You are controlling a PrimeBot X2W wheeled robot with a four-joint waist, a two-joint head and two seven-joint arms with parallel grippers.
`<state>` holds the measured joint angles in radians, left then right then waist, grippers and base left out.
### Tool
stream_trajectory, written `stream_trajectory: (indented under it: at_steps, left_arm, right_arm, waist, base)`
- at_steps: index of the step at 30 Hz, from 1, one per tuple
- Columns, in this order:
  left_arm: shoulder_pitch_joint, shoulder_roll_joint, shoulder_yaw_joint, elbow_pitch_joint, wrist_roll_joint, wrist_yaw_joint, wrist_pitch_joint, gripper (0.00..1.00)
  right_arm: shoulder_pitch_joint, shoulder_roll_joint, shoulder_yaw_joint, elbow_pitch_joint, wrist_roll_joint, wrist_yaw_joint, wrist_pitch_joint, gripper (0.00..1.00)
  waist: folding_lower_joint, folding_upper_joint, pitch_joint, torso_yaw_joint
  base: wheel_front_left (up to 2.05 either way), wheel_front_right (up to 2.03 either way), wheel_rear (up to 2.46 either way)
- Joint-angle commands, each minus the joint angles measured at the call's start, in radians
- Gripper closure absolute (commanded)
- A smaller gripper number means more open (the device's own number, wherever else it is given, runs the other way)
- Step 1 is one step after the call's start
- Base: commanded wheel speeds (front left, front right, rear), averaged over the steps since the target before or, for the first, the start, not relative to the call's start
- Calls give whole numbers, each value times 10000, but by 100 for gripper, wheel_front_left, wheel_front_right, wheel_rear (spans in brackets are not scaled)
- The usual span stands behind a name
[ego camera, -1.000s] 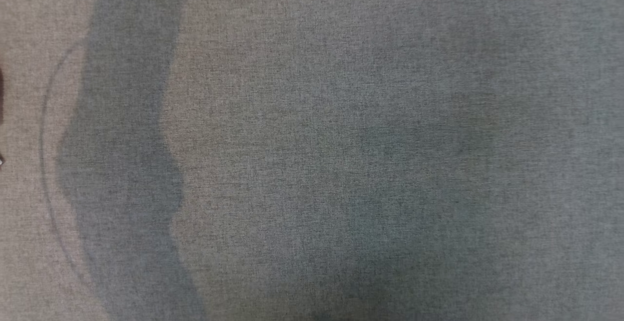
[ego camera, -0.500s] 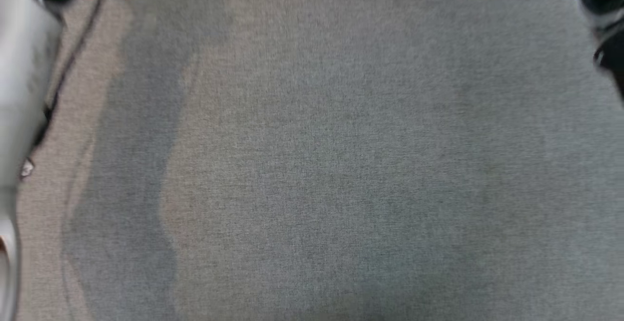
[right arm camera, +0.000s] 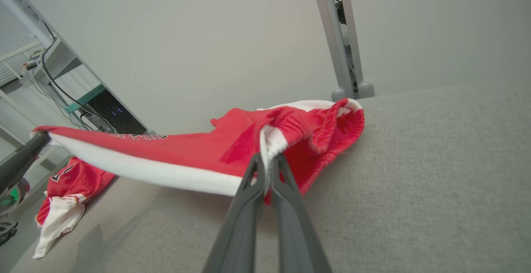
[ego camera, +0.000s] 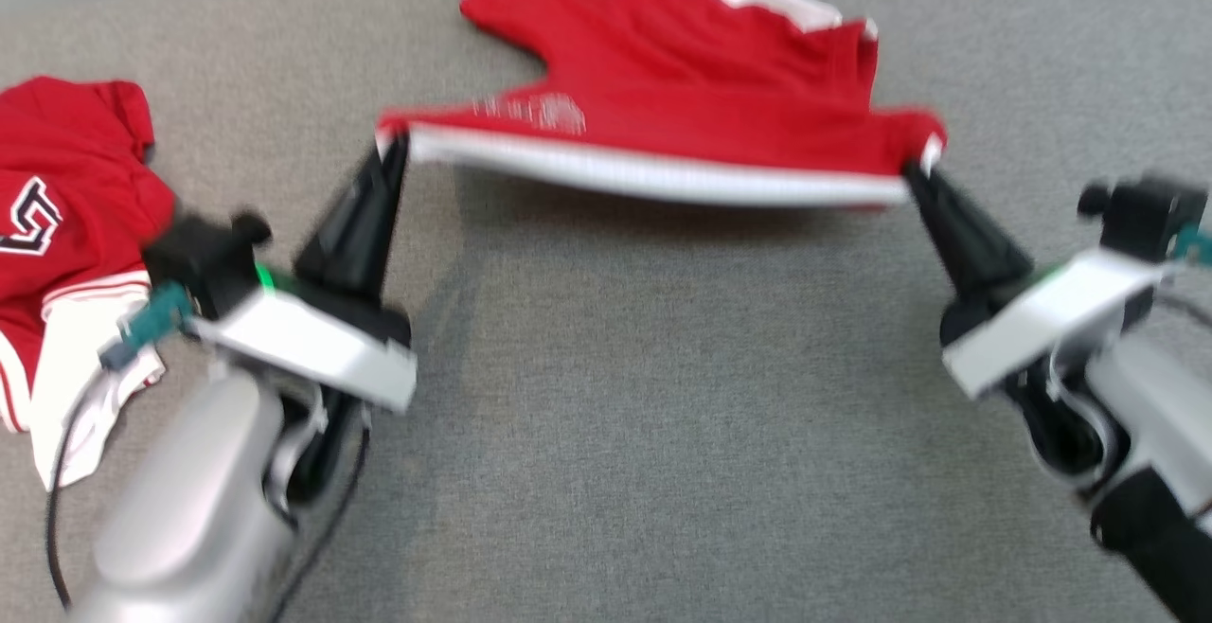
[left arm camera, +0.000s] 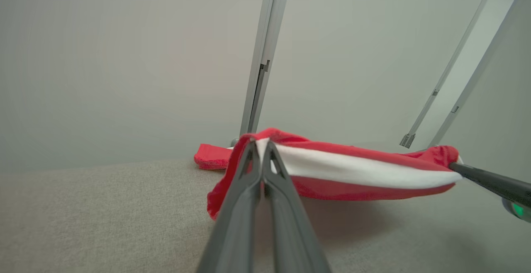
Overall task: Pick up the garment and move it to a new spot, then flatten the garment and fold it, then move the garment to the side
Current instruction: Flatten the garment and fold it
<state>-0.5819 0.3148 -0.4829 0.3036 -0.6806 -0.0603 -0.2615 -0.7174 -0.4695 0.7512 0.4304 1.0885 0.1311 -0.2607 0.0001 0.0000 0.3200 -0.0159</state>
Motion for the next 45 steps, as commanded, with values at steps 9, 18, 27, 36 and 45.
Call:
stream_trajectory:
  at_steps: [9,18,27,36,45]
  left_arm:
    - [3536,-355,841,-169,491,-17,-51,100]
    - [5624,-825,1446,61,934,-185,-53,100]
    - [6292,-785,1669,292,1238,-416,-55,100]
    - [4670,-213,1366,219,1821,-583,216,100]
    - [894,782,479,302,2175,-686,1763,100]
  right_arm:
    - [3455,-342,-148,-938,-429,-5,-60,100]
    - [6174,-231,-675,-1410,-330,-16,97,100]
    - [7985,177,-1317,-2009,-718,-19,453,100]
    - [7531,954,-2266,-2879,-1178,-14,936,100]
    - [5503,1798,-2854,-2764,-1100,-5,1325,100]
  waist:
    - [-1,0,-1508,-94]
    - [-1,0,-2373,107]
    - [-1,0,-2684,221]
    - [-1,0,-2539,-304]
    - [-1,0,-1191,-1412]
  base:
    - [0,0,0]
    - [0,0,0]
    - [0,0,0]
    - [0,0,0]
    - [0,0,0]
